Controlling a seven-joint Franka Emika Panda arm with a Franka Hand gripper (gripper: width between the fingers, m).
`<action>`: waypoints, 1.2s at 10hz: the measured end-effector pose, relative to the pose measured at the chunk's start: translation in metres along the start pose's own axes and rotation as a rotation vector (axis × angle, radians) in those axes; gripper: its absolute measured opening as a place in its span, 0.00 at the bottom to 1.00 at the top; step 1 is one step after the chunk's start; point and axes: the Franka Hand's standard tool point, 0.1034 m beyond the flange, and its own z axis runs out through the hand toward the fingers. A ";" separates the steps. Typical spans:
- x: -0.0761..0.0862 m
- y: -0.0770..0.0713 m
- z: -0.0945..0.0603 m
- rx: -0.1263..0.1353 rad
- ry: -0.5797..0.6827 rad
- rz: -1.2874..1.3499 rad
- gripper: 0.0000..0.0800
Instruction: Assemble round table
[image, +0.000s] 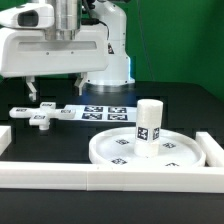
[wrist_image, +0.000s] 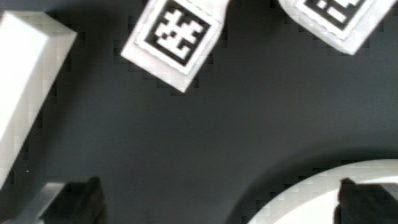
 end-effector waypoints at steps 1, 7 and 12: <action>-0.001 0.001 0.000 0.000 0.000 0.002 0.81; -0.060 -0.009 0.028 0.035 -0.042 -0.098 0.81; -0.074 -0.009 0.036 0.045 -0.052 -0.152 0.81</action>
Offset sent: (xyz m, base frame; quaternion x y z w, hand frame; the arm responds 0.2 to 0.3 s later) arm -0.0502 -0.0100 -0.0222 0.0013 0.0484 -0.0853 0.9952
